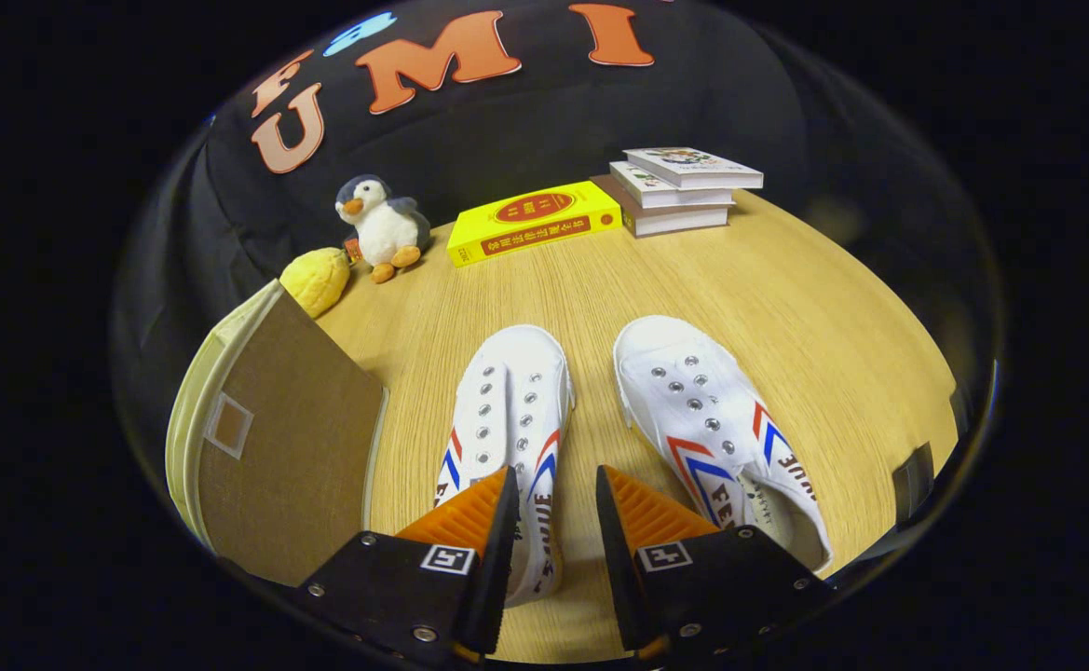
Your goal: Open the storage box then place both shoes into the box .Put the left shoe in first, then the right shoe, with the right side of both shoes facing outward in a uniform manner.
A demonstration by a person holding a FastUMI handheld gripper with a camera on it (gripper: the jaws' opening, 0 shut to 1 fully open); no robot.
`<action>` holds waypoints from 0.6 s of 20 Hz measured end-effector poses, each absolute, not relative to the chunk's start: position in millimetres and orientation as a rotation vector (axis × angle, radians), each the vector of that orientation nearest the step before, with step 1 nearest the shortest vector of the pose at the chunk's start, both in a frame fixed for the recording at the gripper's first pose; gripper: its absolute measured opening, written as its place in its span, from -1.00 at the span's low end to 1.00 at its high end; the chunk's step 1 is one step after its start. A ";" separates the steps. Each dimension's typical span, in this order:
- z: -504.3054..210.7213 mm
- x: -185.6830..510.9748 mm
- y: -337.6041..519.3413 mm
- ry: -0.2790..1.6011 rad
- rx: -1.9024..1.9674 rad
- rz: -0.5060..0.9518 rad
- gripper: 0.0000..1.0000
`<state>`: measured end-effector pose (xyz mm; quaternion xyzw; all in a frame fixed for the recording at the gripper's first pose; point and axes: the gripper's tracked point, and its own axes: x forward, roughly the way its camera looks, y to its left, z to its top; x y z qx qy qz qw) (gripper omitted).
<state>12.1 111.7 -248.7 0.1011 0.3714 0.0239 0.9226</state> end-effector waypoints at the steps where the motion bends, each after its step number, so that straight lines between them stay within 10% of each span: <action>1: -255.7 16.7 114.0 0.768 0.209 0.047 -0.05; 12: -272.6 22.9 129.0 0.828 0.295 0.156 -0.37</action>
